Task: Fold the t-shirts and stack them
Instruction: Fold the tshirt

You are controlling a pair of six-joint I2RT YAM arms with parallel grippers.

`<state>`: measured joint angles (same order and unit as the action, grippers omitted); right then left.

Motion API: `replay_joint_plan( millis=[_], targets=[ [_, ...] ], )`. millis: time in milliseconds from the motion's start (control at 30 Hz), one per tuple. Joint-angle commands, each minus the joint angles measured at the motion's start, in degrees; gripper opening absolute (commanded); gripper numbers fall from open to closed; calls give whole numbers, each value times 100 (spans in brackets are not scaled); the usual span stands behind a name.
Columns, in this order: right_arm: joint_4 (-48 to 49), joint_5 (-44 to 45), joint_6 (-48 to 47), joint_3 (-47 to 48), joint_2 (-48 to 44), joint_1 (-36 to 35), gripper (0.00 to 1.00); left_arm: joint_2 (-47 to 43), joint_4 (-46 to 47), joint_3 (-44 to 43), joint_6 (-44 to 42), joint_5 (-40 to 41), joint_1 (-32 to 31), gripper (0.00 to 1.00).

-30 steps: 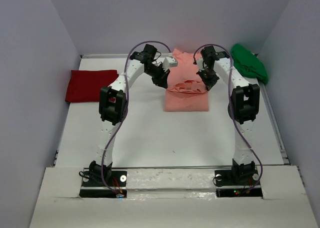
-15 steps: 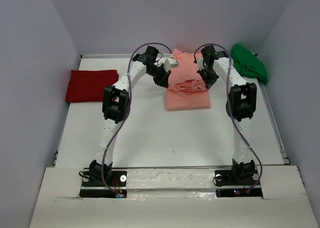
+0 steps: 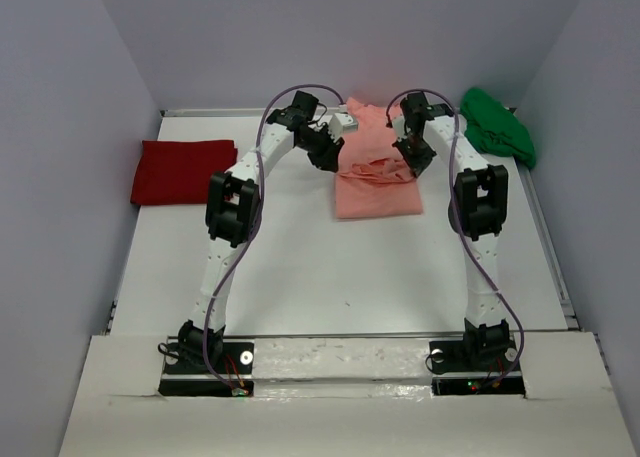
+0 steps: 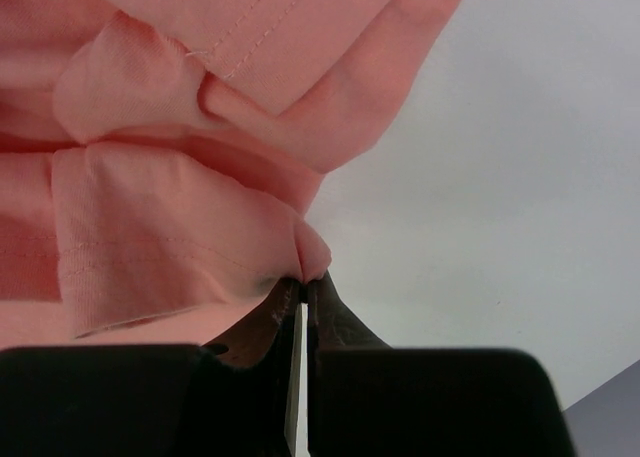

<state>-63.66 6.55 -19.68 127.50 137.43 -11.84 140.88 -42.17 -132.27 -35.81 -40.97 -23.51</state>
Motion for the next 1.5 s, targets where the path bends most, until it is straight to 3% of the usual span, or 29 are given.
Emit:
replay_joint_plan(
  millis=[0, 100, 133, 200, 267, 533, 667, 767, 833, 867, 900, 933, 967, 1200, 1467],
  targets=[
    [205, 180, -71, 310, 30, 76, 7, -131, 209, -150, 101, -42, 22, 31],
    [187, 154, -44, 284, -31, 76, 33, -192, 201, -89, 110, -60, 4, 67],
    [187, 163, -44, 284, -84, 76, 40, -210, 175, -80, 92, -43, 4, 99],
    [187, 215, -18, 284, -146, 76, 55, -271, 105, -62, 66, -8, -22, 99],
    [143, 242, 8, 336, -260, 76, 62, -402, 43, -10, 48, -25, -22, 99],
    [379, 847, 298, 609, -752, 76, 68, -1456, 16, 640, 92, 326, 126, 99],
    [687, 500, 412, 294, -1419, 76, 68, -2149, -63, 1087, 171, 406, 460, 99],
    [557, -266, 307, 12, -1955, 76, 67, -2643, -90, 1599, 127, 537, 706, 99],
    [355, -915, 185, -234, -2140, 76, 60, -3187, -28, 2282, 110, 616, 996, 99],
    [276, -1057, 175, -304, -2237, 76, 51, -3363, 16, 2545, 110, 678, 1093, 99],
    [162, -1294, 132, -496, -2281, 76, 17, -3705, 34, 3044, 92, 696, 1277, 99],
    [56, -1418, 62, -542, -2299, 15, 5, -3873, 77, 3528, 75, 696, 1365, 99],
    [-154, -1585, 44, -594, -2282, 15, 0, -4232, 121, 3785, 83, 687, 1453, 99],
    [134, -2368, -89, -1842, -2458, -170, 0, -5412, 666, 5430, 250, 758, 1858, 99],
    [380, -2097, -115, -1940, -1808, -231, 0, -6247, 1062, 6291, 382, 1029, 2043, 99]
  ],
)
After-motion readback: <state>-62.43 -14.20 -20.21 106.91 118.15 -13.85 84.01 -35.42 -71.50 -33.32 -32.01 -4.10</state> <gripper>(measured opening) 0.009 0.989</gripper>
